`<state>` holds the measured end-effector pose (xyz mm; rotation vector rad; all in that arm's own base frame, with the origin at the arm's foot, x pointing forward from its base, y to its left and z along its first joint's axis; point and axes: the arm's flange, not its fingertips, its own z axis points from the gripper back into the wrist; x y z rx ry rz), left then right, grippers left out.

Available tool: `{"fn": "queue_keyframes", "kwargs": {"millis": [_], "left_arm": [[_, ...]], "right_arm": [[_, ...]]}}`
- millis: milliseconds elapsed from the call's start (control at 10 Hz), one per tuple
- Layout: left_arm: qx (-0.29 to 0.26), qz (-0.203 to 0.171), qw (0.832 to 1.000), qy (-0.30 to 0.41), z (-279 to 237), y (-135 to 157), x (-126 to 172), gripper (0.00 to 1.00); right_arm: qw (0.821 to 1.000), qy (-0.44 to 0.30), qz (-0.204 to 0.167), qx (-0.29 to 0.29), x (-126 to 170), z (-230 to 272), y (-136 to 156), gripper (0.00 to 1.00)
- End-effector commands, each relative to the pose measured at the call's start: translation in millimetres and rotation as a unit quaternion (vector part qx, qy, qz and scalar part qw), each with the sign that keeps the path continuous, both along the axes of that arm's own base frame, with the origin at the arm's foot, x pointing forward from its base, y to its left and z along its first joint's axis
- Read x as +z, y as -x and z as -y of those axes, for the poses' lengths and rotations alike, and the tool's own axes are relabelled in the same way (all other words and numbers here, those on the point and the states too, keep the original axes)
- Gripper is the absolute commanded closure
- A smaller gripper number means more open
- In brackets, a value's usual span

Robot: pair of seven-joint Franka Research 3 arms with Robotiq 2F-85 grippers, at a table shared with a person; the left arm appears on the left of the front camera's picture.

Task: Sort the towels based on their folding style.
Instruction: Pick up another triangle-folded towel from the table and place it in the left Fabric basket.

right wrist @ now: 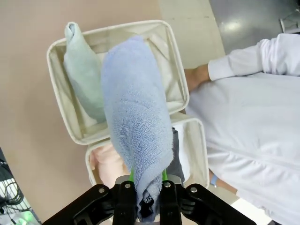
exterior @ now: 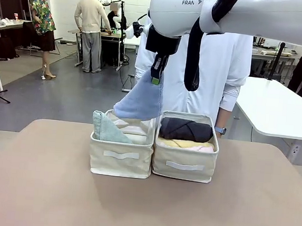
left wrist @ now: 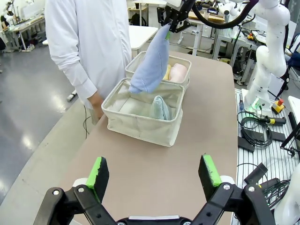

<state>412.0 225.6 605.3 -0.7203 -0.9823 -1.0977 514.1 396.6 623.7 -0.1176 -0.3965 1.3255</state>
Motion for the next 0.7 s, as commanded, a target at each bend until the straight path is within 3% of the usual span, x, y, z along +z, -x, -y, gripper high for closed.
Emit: {"fn": "queue_keyframes", "kwargs": {"millis": [0,200,300,600], "left_arm": [[-0.001,0.007,1.000,0.005,-1.2,0.4,1.0,0.00],[-0.001,0.007,1.000,0.005,-1.2,0.4,1.0,0.00],[-0.001,0.007,1.000,0.005,-1.2,0.4,1.0,0.00],[-0.001,0.007,1.000,0.005,-1.2,0.4,1.0,0.00]], "right_arm": [[1.000,0.009,0.004,0.001,6.2,-2.1,-1.0,0.85],[1.000,0.001,0.000,0.000,0.0,0.1,0.2,0.85],[0.999,-0.034,-0.013,0.028,-6.8,1.3,-9.1,0.85],[0.996,-0.086,-0.022,0.026,-23.2,1.1,-34.7,0.85]]}}
